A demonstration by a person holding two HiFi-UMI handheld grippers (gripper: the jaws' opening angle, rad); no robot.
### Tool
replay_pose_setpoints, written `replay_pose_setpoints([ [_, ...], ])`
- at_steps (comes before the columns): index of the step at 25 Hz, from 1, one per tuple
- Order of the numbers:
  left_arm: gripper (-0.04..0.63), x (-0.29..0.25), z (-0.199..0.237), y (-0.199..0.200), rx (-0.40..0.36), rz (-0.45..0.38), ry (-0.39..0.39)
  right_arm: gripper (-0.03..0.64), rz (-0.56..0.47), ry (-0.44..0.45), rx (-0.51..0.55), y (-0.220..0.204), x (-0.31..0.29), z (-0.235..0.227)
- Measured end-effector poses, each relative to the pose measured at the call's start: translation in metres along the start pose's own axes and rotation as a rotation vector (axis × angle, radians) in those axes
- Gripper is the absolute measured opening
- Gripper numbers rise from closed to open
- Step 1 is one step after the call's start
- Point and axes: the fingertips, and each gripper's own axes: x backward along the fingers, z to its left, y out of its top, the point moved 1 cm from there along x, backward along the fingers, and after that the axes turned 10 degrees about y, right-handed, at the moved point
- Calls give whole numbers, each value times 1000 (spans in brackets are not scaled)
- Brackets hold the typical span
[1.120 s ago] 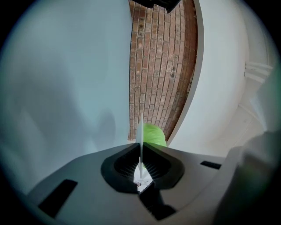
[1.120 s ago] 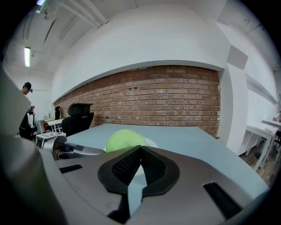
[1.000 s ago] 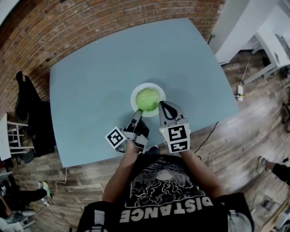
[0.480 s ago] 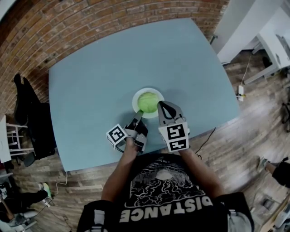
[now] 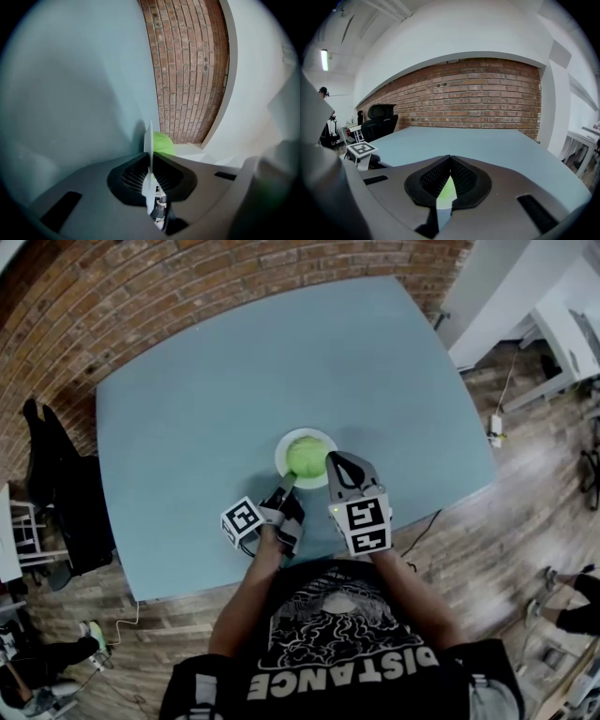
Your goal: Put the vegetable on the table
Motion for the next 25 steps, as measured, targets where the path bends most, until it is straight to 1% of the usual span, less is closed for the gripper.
replay_pose_setpoints([
  [5, 25, -3, 6, 2, -2, 10, 34, 8, 4, -10, -2, -1, 0, -5],
  [8, 24, -5, 7, 2, -29, 18, 47, 8, 5, -9, -8, -2, 0, -5],
  [13, 21, -5, 13, 1, -63, 19, 112, 8, 7, -3, -17, -4, 0, -4],
  [17, 21, -5, 12, 2, -121, 17, 158, 8, 7, -6, -19, -5, 2, -5],
  [21, 21, -6, 13, 3, -159, 15, 198, 8, 9, -3, -22, -7, 3, -4],
  [25, 23, -7, 14, 3, -232, 29, 264, 8, 10, -1, -23, -7, 3, -3],
])
